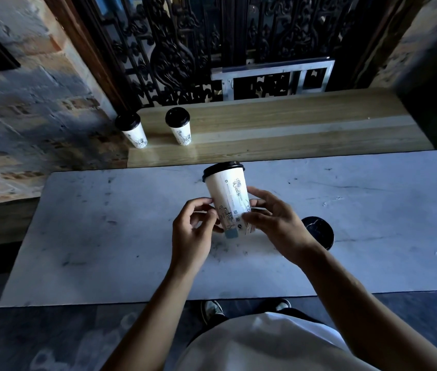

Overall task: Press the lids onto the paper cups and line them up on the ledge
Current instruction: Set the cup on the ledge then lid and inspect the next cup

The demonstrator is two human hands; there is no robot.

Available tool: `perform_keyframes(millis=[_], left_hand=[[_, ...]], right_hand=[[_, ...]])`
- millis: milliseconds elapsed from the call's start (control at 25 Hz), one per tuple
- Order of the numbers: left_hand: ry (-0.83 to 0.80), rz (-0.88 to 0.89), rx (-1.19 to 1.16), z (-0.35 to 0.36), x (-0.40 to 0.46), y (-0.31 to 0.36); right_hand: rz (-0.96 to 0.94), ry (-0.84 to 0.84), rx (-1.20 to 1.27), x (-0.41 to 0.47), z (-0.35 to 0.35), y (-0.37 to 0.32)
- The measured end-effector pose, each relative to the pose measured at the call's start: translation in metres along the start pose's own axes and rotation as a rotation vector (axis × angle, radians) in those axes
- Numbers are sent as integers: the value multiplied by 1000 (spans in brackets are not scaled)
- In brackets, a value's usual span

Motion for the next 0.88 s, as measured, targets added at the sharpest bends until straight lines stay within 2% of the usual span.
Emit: perform_keyframes(millis=[160, 360, 600, 720, 880], left_hand=[[-19, -33, -50, 5, 0, -1], [-65, -67, -57, 13, 2, 2], [-33, -85, -16, 32, 5, 6], [26, -59, 87, 44, 16, 0], [46, -77, 158, 59, 49, -13]], right_hand=[[35, -10, 81, 1, -6, -4], [14, 17, 17, 3, -17, -8], [6, -55, -158, 15, -32, -23], [29, -110, -244, 34, -44, -29], [66, -34, -417, 77, -59, -28]])
Point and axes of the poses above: each hand's wrist, its own x-axis towards the middle knuckle, its own z-axis out of the palm, y = z × x, the point moved 1 cm from there along x, towards the middle knuckle, and after that the axes turned 1 degree about -z, right-handed, at the moved point
